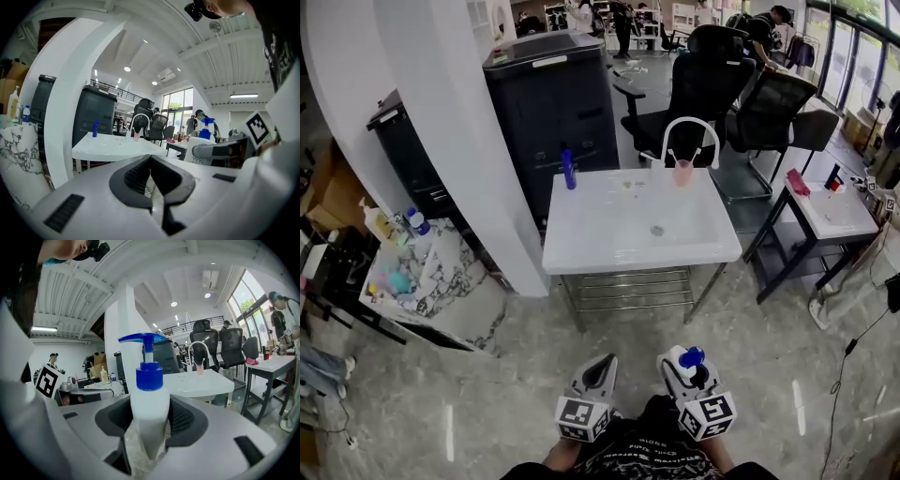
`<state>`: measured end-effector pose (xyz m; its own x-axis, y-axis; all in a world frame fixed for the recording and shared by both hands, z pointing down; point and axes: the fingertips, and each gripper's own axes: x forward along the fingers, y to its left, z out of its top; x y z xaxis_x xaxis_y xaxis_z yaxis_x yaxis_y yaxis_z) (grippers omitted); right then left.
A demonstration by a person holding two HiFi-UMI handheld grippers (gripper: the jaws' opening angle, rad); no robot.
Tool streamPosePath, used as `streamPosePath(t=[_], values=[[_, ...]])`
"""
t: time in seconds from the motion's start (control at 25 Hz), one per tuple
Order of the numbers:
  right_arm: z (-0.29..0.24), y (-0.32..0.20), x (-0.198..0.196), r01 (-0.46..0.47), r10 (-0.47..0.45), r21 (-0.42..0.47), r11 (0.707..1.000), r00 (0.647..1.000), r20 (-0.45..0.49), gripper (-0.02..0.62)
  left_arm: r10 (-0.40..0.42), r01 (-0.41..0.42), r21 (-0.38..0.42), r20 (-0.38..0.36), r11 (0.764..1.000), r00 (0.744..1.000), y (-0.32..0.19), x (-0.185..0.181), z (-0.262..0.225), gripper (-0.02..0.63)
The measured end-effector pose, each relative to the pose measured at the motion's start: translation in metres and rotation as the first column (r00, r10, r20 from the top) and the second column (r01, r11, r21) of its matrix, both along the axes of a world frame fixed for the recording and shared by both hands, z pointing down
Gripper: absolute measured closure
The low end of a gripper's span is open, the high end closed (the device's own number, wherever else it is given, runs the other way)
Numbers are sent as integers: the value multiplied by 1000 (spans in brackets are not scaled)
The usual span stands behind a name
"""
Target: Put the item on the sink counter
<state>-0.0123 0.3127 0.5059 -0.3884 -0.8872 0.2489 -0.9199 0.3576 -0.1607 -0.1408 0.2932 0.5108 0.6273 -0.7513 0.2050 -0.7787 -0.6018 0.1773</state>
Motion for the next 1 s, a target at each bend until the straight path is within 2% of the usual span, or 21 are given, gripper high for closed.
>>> streamPosePath(t=[0.2, 0.44, 0.72, 1.0], values=[[9, -36, -2, 22, -22, -2, 1000, 1000, 16, 393, -46, 46, -9, 17, 999, 999, -24, -11, 6, 598], [18, -109, 7, 92, -92, -11, 996, 996, 18, 393, -141, 142, -28, 10, 990, 990, -78, -12, 10, 598], [23, -206, 30, 184, -183, -19, 983, 982, 37, 393, -219, 220, -35, 15, 975, 976, -166, 17, 5, 599], [4, -291, 59, 290, -290, 30, 956, 957, -7, 393, -304, 304, -29, 4, 952, 953, -241, 55, -1, 598]])
